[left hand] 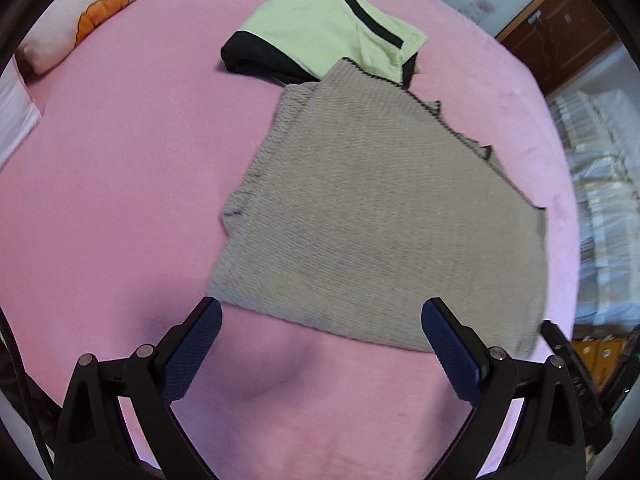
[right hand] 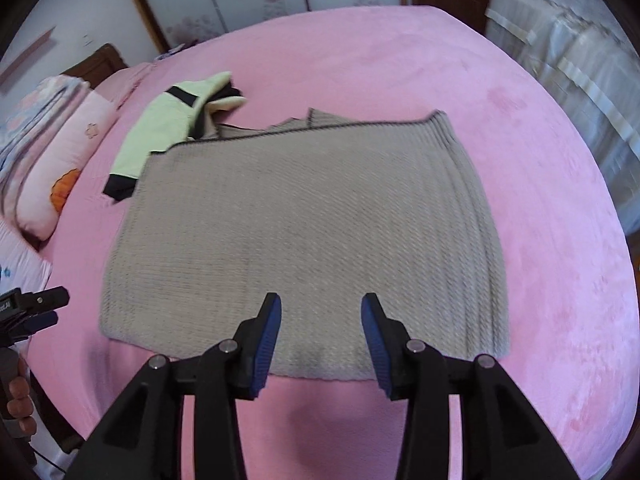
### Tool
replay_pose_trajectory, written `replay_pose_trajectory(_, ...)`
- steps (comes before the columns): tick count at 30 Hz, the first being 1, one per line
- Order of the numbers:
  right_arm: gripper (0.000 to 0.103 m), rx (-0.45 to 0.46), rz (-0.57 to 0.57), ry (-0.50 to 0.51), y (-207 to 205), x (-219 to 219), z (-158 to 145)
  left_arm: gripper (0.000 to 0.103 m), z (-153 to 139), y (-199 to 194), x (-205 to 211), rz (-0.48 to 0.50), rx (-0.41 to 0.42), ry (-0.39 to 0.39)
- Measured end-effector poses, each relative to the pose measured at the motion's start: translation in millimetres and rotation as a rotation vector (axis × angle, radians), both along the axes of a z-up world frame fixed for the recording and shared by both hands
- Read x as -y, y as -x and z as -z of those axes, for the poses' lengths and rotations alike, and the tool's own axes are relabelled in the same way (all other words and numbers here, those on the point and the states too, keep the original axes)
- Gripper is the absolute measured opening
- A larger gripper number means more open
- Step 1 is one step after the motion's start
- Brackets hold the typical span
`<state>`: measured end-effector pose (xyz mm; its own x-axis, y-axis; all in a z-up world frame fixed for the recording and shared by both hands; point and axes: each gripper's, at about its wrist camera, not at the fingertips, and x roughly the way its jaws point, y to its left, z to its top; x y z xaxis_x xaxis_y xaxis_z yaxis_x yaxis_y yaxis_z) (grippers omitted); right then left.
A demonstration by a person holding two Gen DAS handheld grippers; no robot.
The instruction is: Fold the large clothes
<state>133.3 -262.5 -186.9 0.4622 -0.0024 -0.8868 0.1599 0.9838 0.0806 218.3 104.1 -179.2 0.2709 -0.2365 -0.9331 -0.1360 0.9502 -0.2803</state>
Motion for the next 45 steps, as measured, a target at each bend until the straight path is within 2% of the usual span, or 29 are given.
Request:
replay_pose_trajectory(4, 0.042, 0.04, -0.046, -0.026, 0.6, -12.0, -10.5, 0.1, -9.4, 13.2, 8.1, -0.005, 0.042, 0.053)
replay_pose_trajectory(9, 0.042, 0.089, -0.057, -0.054, 2.7, -24.6, -17.5, 0.099, 2.7, 34.7, 5.5, -0.022, 0.061, 0.166)
replay_pose_trajectory(15, 0.042, 0.148, -0.056, -0.087, 8.6, -33.6, -14.7, 0.099, 55.7, 65.7, -10.4, -0.084, 0.078, 0.353)
replay_pose_trajectory(19, 0.042, 0.15, -0.066, -0.096, 11.7, -38.9, 1.5, 0.099, 93.6, 75.2, -18.9, -0.136, 0.136, 0.426)
replay_pose_trajectory(22, 0.042, 0.146, -0.075, -0.093, 13.1, -40.6, 14.2, 0.099, 116.8, 71.3, -19.6, -0.149, 0.175, 0.447)
replay_pose_trajectory(28, 0.042, 0.157, -0.086, -0.097, 15.4, -39.8, 35.6, 0.098, 142.9, 50.4, -13.8, -0.146, 0.264, 0.452)
replay_pose_trajectory(37, 0.042, 0.196, -0.099, -0.088, 7.9, -40.7, 53.4, 0.098, 152.2, 8.4, -2.5, -0.107, 0.438, 0.493)
replay_pose_trajectory(43, 0.039, 0.212, -0.115, -0.066, 0.5, -44.1, 62.2, 0.098, 152.2, -22.9, 3.0, -0.1, 0.49, 0.495)
replay_pose_trajectory(45, 0.034, 0.208, -0.118, -0.059, -1.5, -45.7, 66.0, 0.085, 151.0, -32.0, 3.6, -0.119, 0.5, 0.491)
